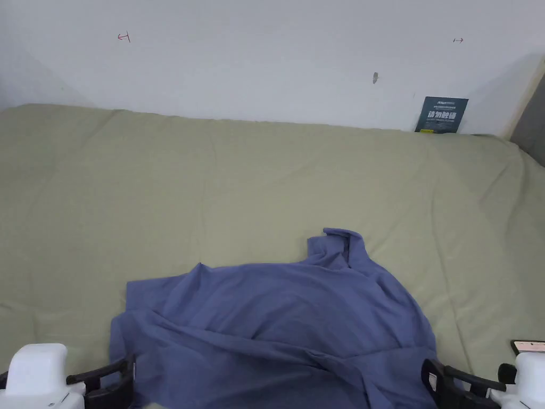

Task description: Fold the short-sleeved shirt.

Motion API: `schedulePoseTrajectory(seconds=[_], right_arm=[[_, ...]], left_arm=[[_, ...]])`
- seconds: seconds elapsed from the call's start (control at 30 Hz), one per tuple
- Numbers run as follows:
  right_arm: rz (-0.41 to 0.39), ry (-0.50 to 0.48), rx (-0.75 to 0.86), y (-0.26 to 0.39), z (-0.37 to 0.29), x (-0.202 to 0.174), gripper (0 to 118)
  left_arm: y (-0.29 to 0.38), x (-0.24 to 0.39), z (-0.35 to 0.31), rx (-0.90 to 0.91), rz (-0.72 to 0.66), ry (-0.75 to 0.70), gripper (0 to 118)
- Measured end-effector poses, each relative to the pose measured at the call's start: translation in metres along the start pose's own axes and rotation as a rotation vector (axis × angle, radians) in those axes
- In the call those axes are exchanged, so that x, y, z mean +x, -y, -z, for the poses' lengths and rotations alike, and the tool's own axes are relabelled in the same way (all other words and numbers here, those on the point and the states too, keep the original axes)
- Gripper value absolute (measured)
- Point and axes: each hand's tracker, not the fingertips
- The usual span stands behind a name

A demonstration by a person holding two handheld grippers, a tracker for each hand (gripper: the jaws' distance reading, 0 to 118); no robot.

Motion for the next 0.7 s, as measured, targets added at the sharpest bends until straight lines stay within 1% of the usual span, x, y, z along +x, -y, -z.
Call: schedulePoseTrajectory(seconds=[0.03, 0.07, 0.1, 0.13, 0.17, 0.2, 0.23, 0.27, 0.3, 0.37, 0.47, 0.5, 0.53, 0.57, 0.6, 0.63, 0.67, 0.7], right_arm=[[-0.022, -0.007, -0.01, -0.005, -0.002, -0.008, 107], [-0.029, -0.008, 0.018, -0.012, -0.012, -0.023, 81], [-0.046, 0.014, 0.051, -0.015, -0.013, -0.032, 29], [-0.069, 0.042, 0.045, -0.018, -0.011, -0.04, 0], [-0.074, 0.052, 0.035, -0.02, -0.009, -0.046, 0], [-0.066, 0.03, 0.044, -0.014, -0.003, -0.042, 0], [-0.044, -0.046, 0.032, -0.018, -0.001, -0.044, 0], [-0.038, -0.067, 0.019, -0.021, 0.002, -0.048, 0], [-0.054, -0.042, 0.027, -0.023, 0.004, -0.054, 0], [-0.092, -0.058, 0.025, -0.027, 0.01, -0.06, 0], [-0.098, -0.081, 0.0, -0.031, 0.027, -0.064, 0], [-0.103, -0.085, -0.008, -0.033, 0.033, -0.066, 0], [-0.104, -0.086, -0.01, -0.034, 0.038, -0.067, 0], [-0.103, -0.087, -0.015, -0.036, 0.044, -0.068, 0], [-0.102, -0.088, -0.021, -0.038, 0.051, -0.07, 0], [-0.097, -0.087, -0.026, -0.039, 0.057, -0.07, 0], [-0.087, -0.087, -0.031, -0.039, 0.062, -0.069, 0], [-0.072, -0.092, -0.041, -0.04, 0.069, -0.068, 0]], left_arm=[[-0.005, 0.002, -0.005, -0.004, -0.007, 0.011, 107], [-0.008, 0.002, -0.006, -0.015, -0.011, 0.018, 81], [-0.011, 0.001, -0.003, -0.022, -0.027, 0.035, 14], [-0.01, -0.002, 0.007, -0.047, -0.034, 0.028, 3], [-0.008, -0.004, 0.014, -0.043, -0.023, -0.019, 3], [-0.009, -0.009, 0.024, -0.067, -0.017, 0.016, 3], [-0.01, -0.011, 0.034, -0.092, -0.021, 0.017, 3], [-0.012, -0.014, 0.044, -0.117, -0.029, 0.013, 3], [-0.018, -0.013, 0.055, -0.136, -0.036, 0.022, 3], [-0.026, -0.019, 0.085, -0.181, -0.035, 0.017, 3], [-0.049, -0.02, 0.136, -0.255, -0.027, 0.01, 3], [-0.056, -0.023, 0.157, -0.261, -0.028, 0.011, 3], [-0.063, -0.024, 0.179, -0.28, -0.022, 0.002, 16], [-0.062, -0.032, 0.205, -0.322, -0.008, -0.016, 16], [-0.066, -0.033, 0.23, -0.379, 0.01, -0.043, 27], [-0.066, -0.034, 0.253, -0.403, 0.029, -0.074, 56], [-0.063, -0.035, 0.27, -0.427, 0.038, -0.086, 101], [-0.065, -0.031, 0.277, -0.401, 0.027, -0.066, 118]])
